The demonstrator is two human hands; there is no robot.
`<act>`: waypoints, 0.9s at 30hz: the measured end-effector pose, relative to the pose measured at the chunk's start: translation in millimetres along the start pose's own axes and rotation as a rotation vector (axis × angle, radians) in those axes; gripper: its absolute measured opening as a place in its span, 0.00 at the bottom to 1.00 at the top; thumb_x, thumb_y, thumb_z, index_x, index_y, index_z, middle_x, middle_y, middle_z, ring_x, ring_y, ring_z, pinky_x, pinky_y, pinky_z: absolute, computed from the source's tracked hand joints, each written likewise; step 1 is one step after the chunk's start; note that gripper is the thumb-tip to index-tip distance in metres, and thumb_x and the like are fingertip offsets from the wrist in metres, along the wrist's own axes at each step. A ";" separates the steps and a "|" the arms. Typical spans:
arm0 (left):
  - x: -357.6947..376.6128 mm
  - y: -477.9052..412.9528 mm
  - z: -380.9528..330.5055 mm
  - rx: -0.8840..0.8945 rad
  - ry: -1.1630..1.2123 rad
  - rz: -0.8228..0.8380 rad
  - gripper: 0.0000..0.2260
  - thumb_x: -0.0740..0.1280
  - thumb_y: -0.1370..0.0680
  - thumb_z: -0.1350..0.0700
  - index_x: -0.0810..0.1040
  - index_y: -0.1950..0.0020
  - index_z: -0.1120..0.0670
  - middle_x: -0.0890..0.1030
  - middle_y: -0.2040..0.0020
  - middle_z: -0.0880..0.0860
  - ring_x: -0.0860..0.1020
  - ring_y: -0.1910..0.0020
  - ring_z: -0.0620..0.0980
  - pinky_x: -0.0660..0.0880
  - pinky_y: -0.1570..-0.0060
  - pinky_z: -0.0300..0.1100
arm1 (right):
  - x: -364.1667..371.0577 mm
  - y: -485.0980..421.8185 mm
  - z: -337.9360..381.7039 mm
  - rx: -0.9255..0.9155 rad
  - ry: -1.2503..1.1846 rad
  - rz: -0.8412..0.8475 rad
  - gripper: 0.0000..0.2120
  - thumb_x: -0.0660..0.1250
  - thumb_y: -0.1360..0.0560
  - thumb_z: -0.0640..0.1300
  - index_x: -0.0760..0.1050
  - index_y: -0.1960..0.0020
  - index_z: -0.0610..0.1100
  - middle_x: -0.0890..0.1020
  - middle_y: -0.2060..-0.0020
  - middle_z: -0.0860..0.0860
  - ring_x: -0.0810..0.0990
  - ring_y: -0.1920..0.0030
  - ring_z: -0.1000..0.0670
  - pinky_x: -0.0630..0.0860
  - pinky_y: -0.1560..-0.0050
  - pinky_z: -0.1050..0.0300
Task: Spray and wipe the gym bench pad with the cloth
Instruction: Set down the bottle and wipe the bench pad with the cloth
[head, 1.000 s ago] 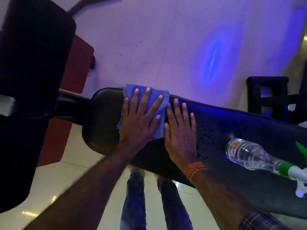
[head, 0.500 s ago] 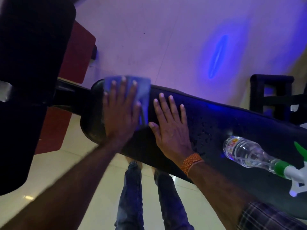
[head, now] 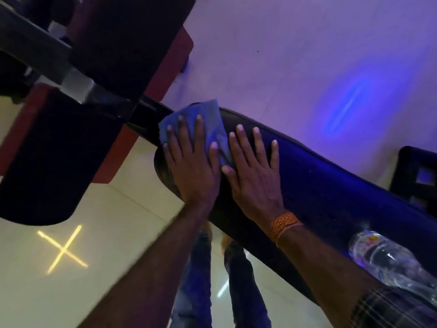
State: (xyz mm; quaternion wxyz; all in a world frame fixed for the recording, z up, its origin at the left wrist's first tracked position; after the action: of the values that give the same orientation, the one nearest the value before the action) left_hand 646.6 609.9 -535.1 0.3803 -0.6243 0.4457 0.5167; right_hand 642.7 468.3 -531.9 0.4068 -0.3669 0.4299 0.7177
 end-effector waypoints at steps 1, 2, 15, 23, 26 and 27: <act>0.0 19.6 0.3 0.022 -0.006 0.011 0.26 0.50 0.13 0.42 0.56 0.15 0.49 0.55 0.15 0.57 0.53 0.16 0.61 0.57 0.21 0.61 | 1.6 0.2 3.0 -0.005 0.001 0.011 0.31 0.45 0.15 0.60 0.47 0.16 0.49 0.45 0.16 0.51 0.41 0.16 0.44 0.41 0.19 0.32; -0.6 36.1 1.6 0.037 -0.010 0.041 0.27 0.50 0.13 0.42 0.55 0.15 0.49 0.54 0.15 0.57 0.51 0.16 0.61 0.56 0.21 0.61 | 2.8 0.9 7.9 -0.033 0.006 0.022 0.31 0.44 0.15 0.60 0.47 0.16 0.48 0.44 0.16 0.50 0.41 0.16 0.44 0.40 0.19 0.32; 4.4 74.0 29.0 -0.157 0.144 0.045 0.28 0.50 0.13 0.43 0.55 0.15 0.55 0.52 0.15 0.60 0.48 0.16 0.62 0.55 0.20 0.60 | 8.0 -4.1 24.8 -0.126 0.090 0.041 0.32 0.39 0.16 0.63 0.45 0.15 0.50 0.44 0.16 0.53 0.40 0.16 0.46 0.41 0.19 0.34; -4.0 42.4 45.5 -0.365 0.209 -0.043 0.37 0.55 0.17 0.35 0.60 0.17 0.60 0.60 0.18 0.67 0.60 0.20 0.67 0.60 0.22 0.60 | 8.0 4.7 29.4 -0.099 0.091 0.013 0.32 0.40 0.16 0.61 0.48 0.15 0.49 0.46 0.15 0.51 0.42 0.16 0.45 0.43 0.19 0.33; 6.2 104.2 26.0 -0.181 0.244 0.068 0.38 0.60 0.18 0.37 0.59 0.17 0.60 0.53 0.18 0.69 0.50 0.18 0.71 0.55 0.20 0.63 | 8.6 11.4 29.9 -0.074 0.081 0.038 0.32 0.39 0.16 0.61 0.47 0.15 0.50 0.44 0.16 0.51 0.41 0.16 0.45 0.43 0.18 0.34; 8.2 110.1 25.6 -0.154 0.255 0.078 0.38 0.61 0.19 0.37 0.59 0.17 0.60 0.53 0.18 0.69 0.49 0.18 0.71 0.55 0.20 0.64 | 8.3 14.6 29.2 -0.072 0.078 0.044 0.32 0.38 0.16 0.62 0.46 0.16 0.51 0.44 0.16 0.51 0.41 0.16 0.46 0.43 0.18 0.34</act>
State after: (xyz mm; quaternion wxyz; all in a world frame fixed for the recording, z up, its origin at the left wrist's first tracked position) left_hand 534.8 598.0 -549.3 0.2511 -0.6944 0.4732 0.4805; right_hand 621.1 492.9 -524.1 0.3603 -0.3996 0.4271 0.7267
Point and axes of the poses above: each hand's wrist, its own y-axis away from the middle knuckle, its own x-axis out of the palm, z = x × y, the point moved 9 cm from there along -y, towards the middle knuckle
